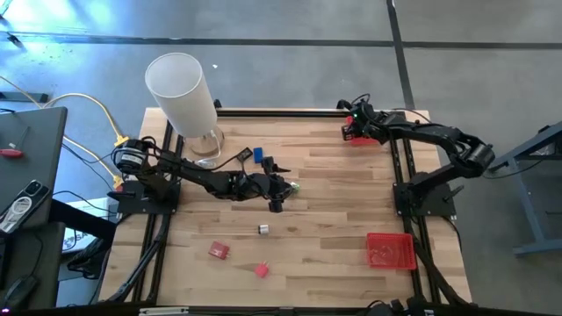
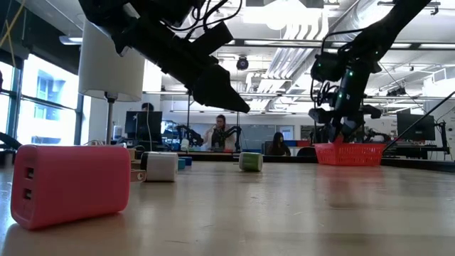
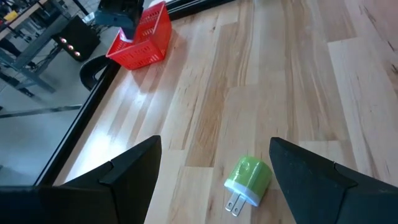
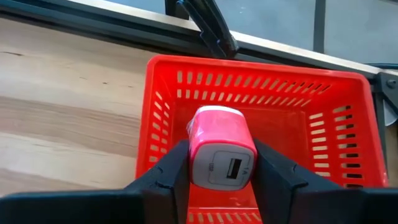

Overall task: Pick & Place Office items
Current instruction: Put the pink white charger adapter into the top red basket

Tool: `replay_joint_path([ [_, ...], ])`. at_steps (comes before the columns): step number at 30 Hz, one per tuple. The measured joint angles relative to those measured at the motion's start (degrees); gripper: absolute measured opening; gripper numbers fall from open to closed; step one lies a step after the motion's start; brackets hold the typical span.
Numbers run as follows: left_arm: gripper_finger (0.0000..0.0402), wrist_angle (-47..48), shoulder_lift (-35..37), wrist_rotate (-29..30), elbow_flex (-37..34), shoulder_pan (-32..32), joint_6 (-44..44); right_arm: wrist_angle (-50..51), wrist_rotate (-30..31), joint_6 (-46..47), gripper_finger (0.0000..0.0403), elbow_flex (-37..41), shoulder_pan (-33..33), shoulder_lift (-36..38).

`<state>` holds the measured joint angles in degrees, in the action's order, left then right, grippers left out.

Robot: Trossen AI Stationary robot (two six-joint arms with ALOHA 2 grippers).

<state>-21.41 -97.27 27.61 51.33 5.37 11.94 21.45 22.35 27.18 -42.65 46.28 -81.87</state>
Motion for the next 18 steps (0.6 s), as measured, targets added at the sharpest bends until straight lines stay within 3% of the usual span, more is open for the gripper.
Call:
replay_joint_path([
  [18,0.0291,0.2,0.0,0.1,0.0,0.0,0.0,0.2,-1.3,1.5,0.0133,0.0,0.0,-0.3],
])
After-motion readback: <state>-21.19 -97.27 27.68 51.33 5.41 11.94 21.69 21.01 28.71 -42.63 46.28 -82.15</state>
